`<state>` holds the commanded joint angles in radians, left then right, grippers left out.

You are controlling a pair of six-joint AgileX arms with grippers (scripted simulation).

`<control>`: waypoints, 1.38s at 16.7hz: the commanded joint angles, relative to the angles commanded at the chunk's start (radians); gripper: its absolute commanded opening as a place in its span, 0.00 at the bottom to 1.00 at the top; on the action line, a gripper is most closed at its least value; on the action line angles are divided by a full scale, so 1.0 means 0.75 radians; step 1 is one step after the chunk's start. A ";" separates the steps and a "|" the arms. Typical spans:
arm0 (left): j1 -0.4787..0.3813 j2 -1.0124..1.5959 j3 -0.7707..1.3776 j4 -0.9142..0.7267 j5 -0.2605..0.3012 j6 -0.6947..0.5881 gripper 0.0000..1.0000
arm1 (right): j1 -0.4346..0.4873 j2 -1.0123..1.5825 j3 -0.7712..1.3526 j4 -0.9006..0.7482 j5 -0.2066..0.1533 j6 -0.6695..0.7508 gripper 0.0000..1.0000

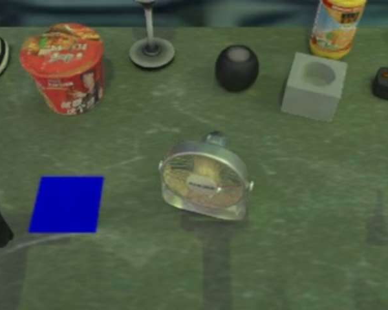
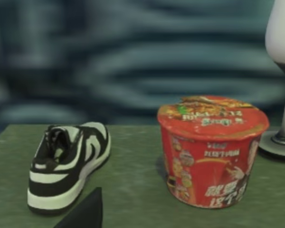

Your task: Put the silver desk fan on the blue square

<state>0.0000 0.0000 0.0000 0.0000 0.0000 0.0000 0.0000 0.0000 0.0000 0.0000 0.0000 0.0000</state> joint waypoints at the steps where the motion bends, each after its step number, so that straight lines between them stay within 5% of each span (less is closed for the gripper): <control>1: 0.000 0.000 0.000 0.000 0.000 0.000 1.00 | 0.000 0.000 0.000 0.000 0.000 0.000 1.00; 11: -0.202 0.484 0.465 -0.455 0.039 0.274 1.00 | 0.000 0.000 0.000 0.000 0.000 0.000 1.00; 23: -0.662 1.825 2.070 -1.363 0.058 0.976 1.00 | 0.000 0.000 0.000 0.000 0.000 0.000 1.00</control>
<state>-0.4968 1.3689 1.5521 -1.0221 0.0434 0.7324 0.0000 0.0000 0.0000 0.0000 0.0000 0.0000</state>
